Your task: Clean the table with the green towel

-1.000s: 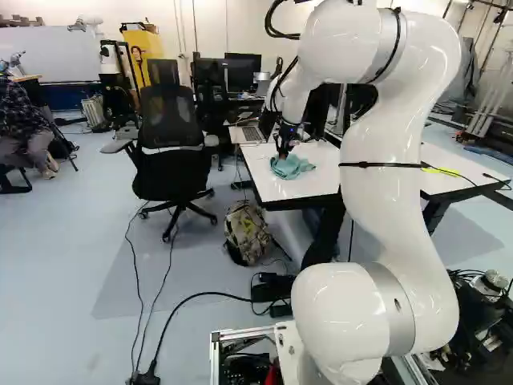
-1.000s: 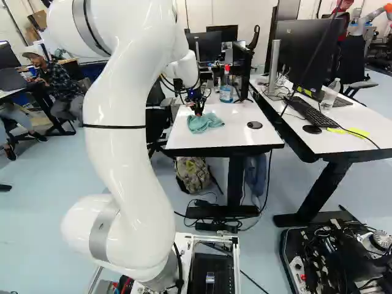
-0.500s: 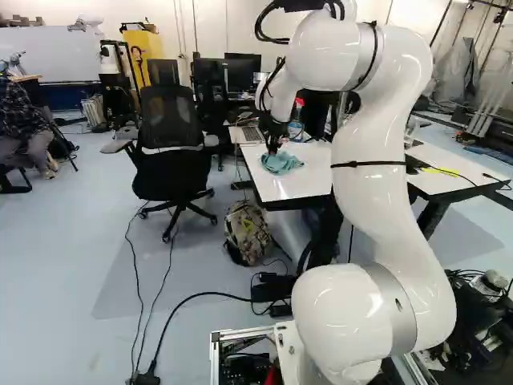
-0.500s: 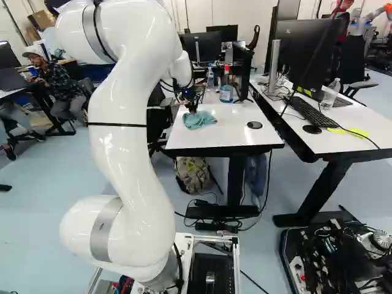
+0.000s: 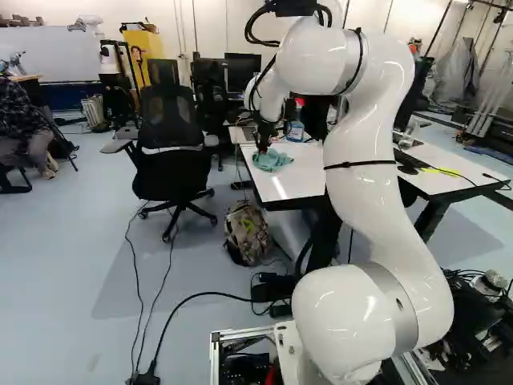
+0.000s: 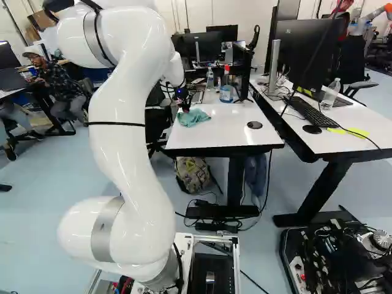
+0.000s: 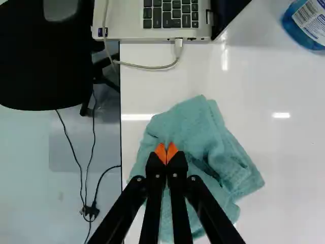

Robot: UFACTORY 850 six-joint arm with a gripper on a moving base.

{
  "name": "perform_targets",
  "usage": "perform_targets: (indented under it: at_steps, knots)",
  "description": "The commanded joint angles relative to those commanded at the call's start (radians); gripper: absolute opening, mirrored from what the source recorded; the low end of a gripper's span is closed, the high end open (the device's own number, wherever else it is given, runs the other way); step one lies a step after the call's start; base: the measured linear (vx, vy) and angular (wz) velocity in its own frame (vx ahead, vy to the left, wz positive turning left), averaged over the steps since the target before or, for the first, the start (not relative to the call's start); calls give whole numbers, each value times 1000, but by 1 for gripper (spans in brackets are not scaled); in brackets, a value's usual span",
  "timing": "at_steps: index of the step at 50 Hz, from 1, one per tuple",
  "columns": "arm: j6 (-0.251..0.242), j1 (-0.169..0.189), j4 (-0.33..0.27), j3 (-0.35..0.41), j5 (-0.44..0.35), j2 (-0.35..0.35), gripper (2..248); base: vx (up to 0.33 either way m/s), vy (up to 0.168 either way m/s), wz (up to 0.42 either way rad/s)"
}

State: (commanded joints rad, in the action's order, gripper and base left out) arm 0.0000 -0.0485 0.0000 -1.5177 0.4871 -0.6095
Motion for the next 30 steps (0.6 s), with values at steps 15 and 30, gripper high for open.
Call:
perform_targets:
  at_steps: [15, 30]
  knots:
    - [0, -16, 0, 79, 0, 56, 21, 0, 0, 0]
    - [0, -19, 0, 161, 0, 116, 21, 0, 0, 0]
